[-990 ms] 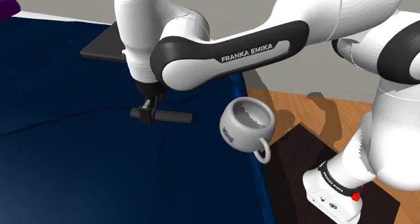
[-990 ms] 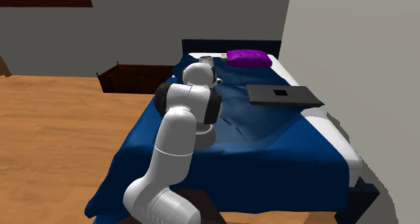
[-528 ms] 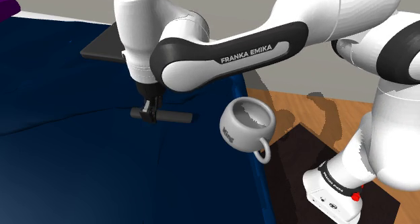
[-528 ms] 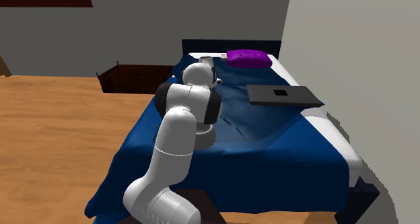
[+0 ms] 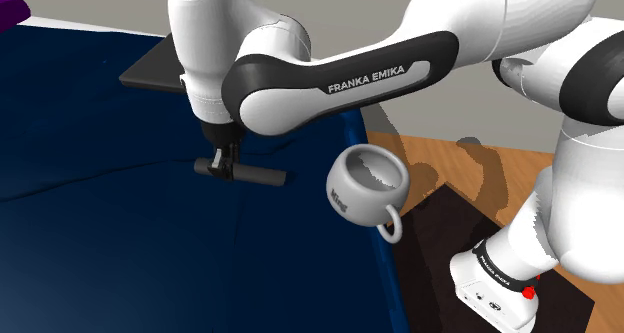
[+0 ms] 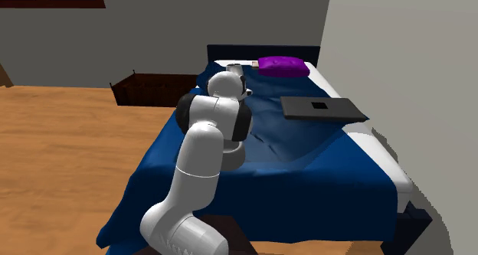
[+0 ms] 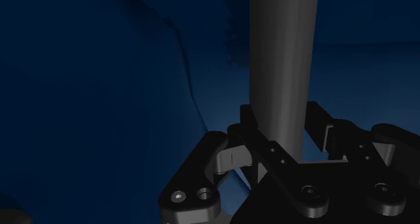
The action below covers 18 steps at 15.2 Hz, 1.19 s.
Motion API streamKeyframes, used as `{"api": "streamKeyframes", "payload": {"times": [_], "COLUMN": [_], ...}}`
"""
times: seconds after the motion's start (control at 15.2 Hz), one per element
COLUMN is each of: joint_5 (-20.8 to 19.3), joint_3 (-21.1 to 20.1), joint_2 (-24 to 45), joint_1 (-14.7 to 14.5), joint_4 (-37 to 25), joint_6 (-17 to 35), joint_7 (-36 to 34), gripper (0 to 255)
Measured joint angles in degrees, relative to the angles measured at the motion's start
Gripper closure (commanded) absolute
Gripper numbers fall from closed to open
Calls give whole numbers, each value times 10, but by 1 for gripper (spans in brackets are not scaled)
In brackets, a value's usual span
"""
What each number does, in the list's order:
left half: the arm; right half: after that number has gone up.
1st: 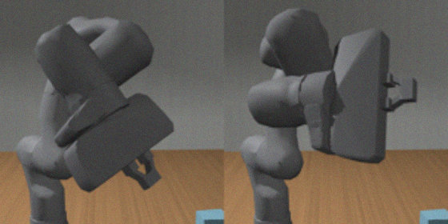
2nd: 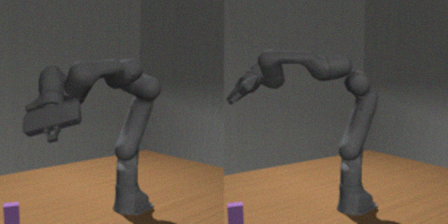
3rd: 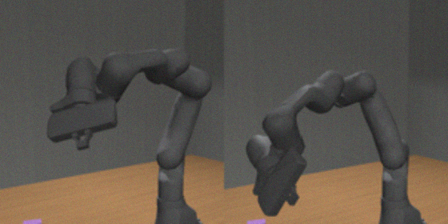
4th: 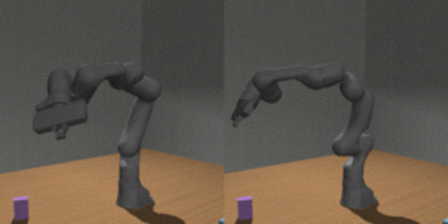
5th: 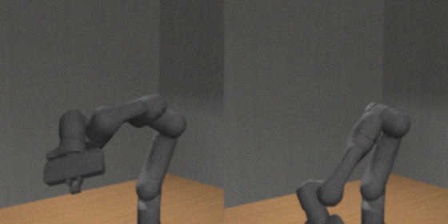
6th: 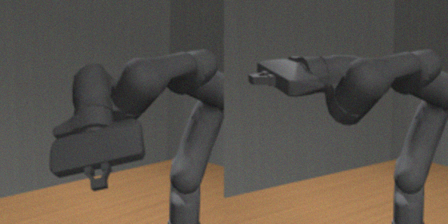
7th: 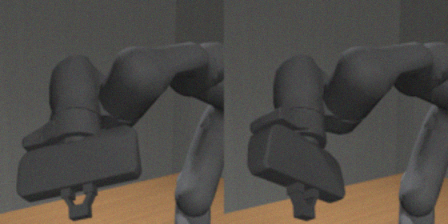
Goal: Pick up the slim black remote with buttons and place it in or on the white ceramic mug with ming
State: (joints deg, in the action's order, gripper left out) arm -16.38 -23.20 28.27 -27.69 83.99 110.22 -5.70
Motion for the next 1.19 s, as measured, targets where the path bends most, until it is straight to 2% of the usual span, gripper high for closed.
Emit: {"api": "streamKeyframes", "payload": {"times": [0.46,1.19], "joint_5": [5,10], "joint_3": [-2,-5], "joint_2": [-9,-12], "joint_1": [0,-9], "joint_4": [-21,-103], "joint_6": [-29,-112], "joint_7": [5,17], "gripper": [255,255]}}
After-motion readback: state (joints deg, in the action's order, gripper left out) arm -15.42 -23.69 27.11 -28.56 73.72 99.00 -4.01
